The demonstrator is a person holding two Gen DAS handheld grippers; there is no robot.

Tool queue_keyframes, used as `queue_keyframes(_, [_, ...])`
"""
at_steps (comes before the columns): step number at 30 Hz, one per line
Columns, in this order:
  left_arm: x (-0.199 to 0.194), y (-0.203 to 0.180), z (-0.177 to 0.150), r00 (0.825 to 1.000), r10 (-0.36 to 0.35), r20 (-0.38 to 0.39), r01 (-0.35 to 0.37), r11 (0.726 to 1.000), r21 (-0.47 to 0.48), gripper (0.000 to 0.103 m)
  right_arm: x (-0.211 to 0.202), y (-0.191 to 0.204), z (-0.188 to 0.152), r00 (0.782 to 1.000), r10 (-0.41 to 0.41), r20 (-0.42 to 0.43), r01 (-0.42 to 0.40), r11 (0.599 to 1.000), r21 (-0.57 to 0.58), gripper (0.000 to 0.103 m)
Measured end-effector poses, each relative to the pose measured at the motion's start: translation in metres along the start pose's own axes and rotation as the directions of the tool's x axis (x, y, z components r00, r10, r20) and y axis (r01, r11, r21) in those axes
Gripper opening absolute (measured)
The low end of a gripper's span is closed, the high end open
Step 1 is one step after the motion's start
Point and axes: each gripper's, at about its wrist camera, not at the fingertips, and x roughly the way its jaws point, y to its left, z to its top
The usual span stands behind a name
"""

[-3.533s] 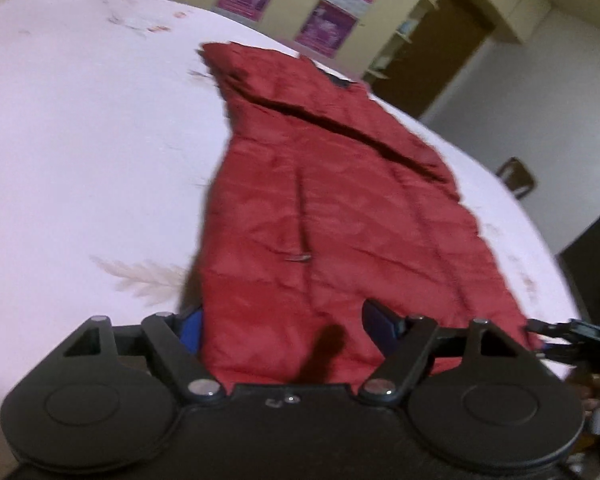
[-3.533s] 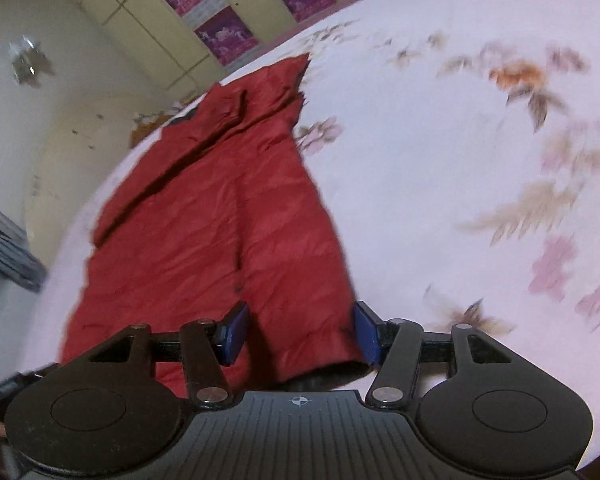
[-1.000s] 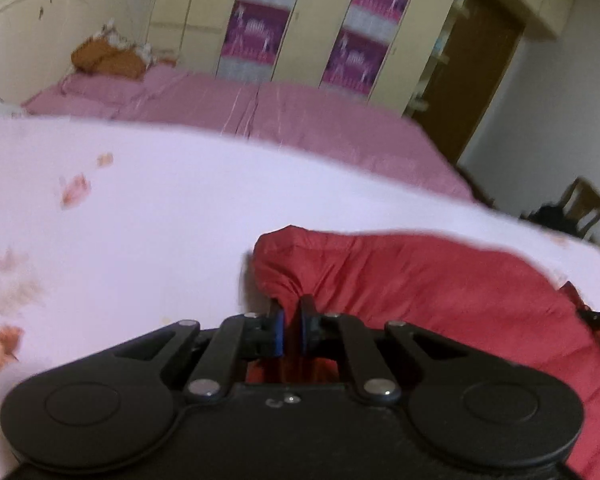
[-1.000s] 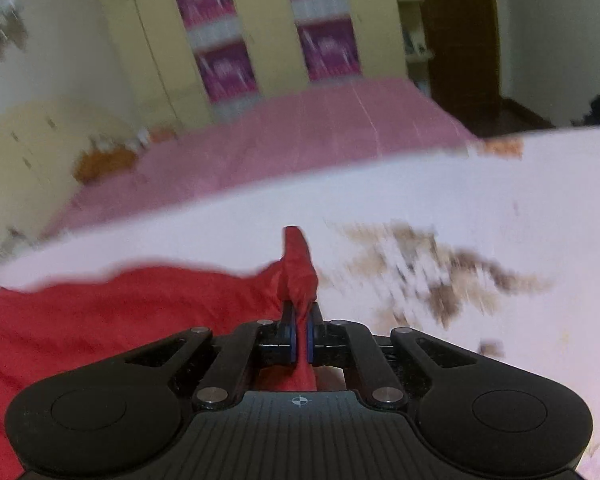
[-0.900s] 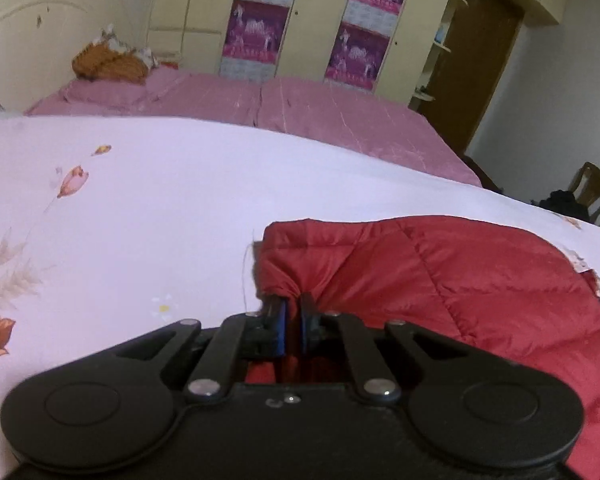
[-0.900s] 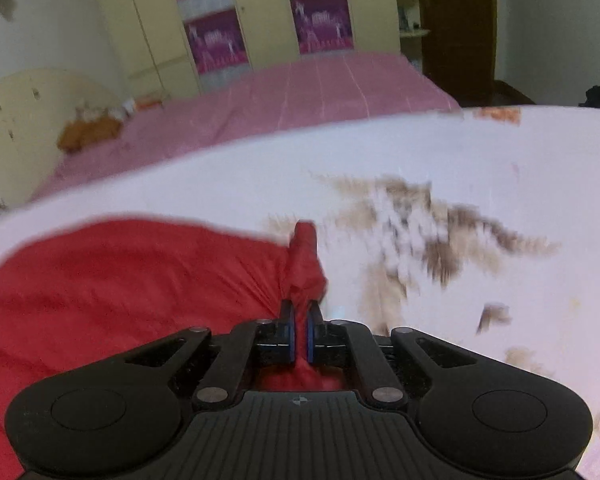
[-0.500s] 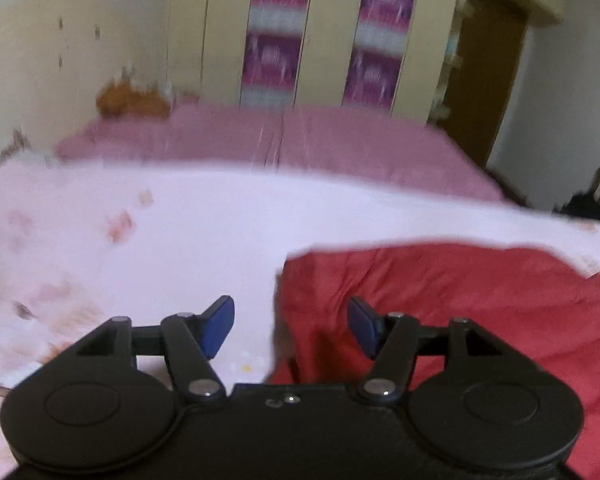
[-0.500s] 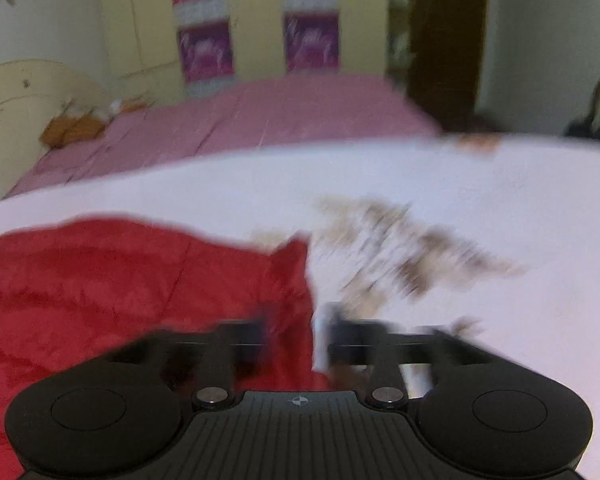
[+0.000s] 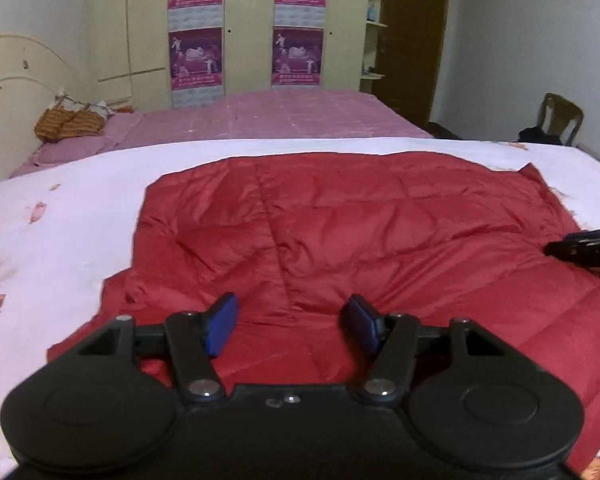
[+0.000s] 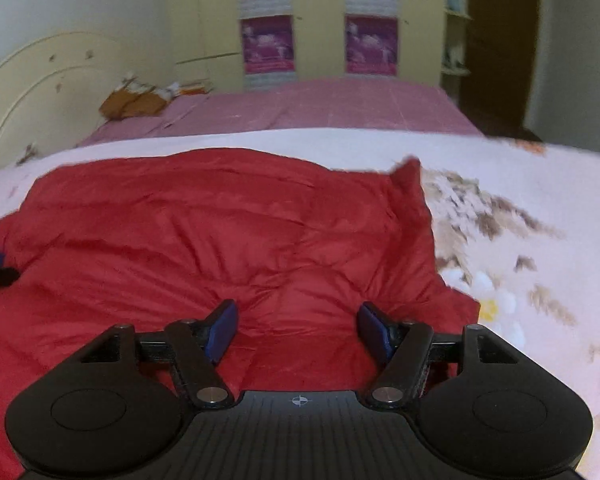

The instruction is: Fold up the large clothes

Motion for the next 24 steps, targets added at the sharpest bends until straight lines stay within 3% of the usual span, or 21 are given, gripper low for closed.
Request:
queue_keyframes(4, [-0.027, -0.001, 0.005, 1.000, 0.004, 0.026, -0.003, 0.999, -0.045, 0.059, -0.024, 0.006, 0.003, 0.999, -0.038, 0.005, 0.038, 0.999, 0.005, 0.065])
queue_keyframes(7, [-0.064, -0.024, 0.000, 0.995, -0.053, 0.082, 0.057, 0.998, -0.036, 0.060, -0.074, 0.023, -0.003, 0.995, 0.035, 0.097, -0.035, 0.999, -0.003, 0.065])
queue_keyframes(11, [-0.059, -0.057, -0.014, 0.995, -0.092, 0.046, 0.092, 0.996, 0.006, 0.061, -0.095, 0.068, -0.028, 0.984, 0.156, 0.080, -0.146, 0.982, -0.121, 0.065])
queue_keyframes(14, [-0.044, -0.054, -0.023, 0.997, -0.059, 0.041, 0.059, 0.998, 0.006, 0.062, -0.076, 0.085, -0.048, 0.992, 0.125, 0.028, -0.117, 0.971, -0.209, 0.065])
queue_keyframes(16, [-0.046, -0.045, -0.024, 0.999, 0.016, 0.046, -0.018, 0.999, 0.043, 0.062, -0.066, 0.074, -0.052, 0.997, 0.066, 0.028, -0.059, 0.980, -0.192, 0.065])
queue_keyframes(21, [-0.064, -0.003, -0.038, 0.983, 0.180, 0.022, -0.180, 0.983, 0.028, 0.070, -0.063, 0.017, -0.047, 0.995, -0.096, 0.020, 0.097, 0.994, -0.047, 0.066])
queue_keyframes(24, [-0.091, 0.029, -0.042, 0.972, 0.236, 0.018, -0.232, 0.965, -0.125, 0.073, -0.088, -0.020, -0.045, 0.995, -0.097, 0.020, 0.094, 0.987, 0.128, 0.066])
